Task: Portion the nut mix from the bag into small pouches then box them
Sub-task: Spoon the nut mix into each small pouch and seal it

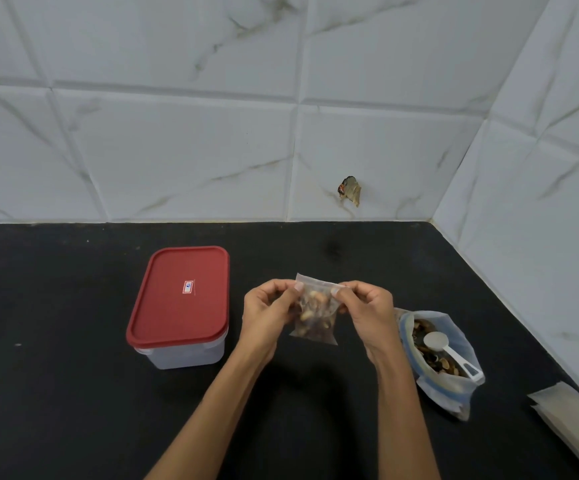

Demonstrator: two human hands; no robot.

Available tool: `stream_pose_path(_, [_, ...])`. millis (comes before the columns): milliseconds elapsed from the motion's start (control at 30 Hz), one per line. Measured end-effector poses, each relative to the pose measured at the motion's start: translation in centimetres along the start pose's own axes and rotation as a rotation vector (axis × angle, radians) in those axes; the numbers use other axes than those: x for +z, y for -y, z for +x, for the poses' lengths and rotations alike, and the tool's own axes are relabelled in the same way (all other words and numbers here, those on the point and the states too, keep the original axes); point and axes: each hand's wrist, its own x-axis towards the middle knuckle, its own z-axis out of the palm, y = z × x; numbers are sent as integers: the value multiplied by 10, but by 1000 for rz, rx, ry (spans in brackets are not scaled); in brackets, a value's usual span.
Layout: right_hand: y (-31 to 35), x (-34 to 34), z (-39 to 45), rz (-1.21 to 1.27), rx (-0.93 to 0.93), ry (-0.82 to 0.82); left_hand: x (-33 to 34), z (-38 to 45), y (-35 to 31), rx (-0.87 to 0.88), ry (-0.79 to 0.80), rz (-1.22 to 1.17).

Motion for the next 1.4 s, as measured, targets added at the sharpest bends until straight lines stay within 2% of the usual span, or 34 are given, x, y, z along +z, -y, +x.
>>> stream_pose_path(300, [-8, 5, 10, -22, 32, 42, 1, -1, 0, 33, -21, -20])
stream_pose_path(500, [-6, 14, 11, -37, 59, 168, -1, 0, 6, 74, -57, 90])
stream_pose_path(767, [-6, 20, 20, -91, 44, 136, 0, 8, 5, 30, -81, 97])
stream_pose_path(1000, [2, 26, 44, -123, 102, 92, 6, 29, -2, -66, -105, 47])
stream_pose_path(1167, [8, 25, 51, -147, 124, 122, 8, 37, -6, -64, -76, 53])
stream_pose_path(1400, [12, 26, 54, -160, 88, 109, 14, 41, -10, -43, -138, 92])
